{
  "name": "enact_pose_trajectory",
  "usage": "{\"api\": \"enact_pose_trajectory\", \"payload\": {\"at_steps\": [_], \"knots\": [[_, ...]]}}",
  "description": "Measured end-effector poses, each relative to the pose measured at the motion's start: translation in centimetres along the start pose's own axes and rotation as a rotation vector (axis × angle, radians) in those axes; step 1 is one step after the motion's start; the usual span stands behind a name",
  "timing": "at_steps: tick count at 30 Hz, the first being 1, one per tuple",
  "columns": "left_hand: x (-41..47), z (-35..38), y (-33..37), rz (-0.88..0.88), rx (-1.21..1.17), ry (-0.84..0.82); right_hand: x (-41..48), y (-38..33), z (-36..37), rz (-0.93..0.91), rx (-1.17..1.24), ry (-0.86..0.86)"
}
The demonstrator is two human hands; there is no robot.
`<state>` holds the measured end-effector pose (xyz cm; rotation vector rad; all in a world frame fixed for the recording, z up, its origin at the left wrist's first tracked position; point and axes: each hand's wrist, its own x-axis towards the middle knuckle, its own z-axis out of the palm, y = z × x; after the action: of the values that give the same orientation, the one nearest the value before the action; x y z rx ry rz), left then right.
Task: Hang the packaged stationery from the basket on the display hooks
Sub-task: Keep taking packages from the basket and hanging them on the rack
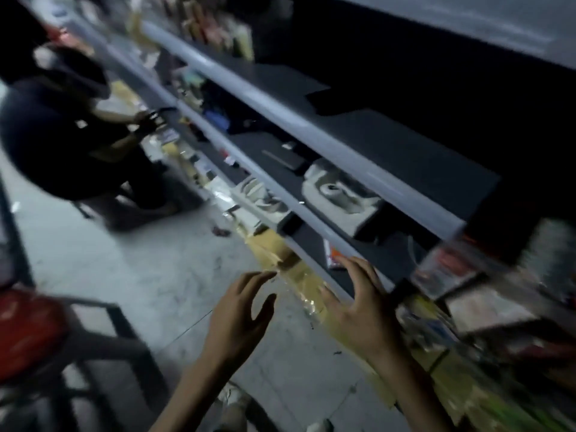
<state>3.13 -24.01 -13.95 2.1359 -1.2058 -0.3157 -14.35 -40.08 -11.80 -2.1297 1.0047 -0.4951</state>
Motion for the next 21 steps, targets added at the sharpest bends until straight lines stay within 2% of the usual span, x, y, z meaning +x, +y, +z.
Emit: {"api": "enact_pose_trajectory", "payload": {"at_steps": [9, 15, 21], "knots": [[-9.1, -12.2, -20.9, -0.560, 0.107, 0.307, 9.8, -15.5, 23.8, -0.348, -0.209, -0.551], [-15.0, -19.1, -31.3, -0.867, 0.135, 0.431, 10.6, -26.1, 37.5, -0.593, -0.320, -0.796], [-18.6, -22.1, -37.8, -1.130, 0.125, 0.578, 9.3, -33.4, 47.2, -0.817, -0.391, -0.987]]}}
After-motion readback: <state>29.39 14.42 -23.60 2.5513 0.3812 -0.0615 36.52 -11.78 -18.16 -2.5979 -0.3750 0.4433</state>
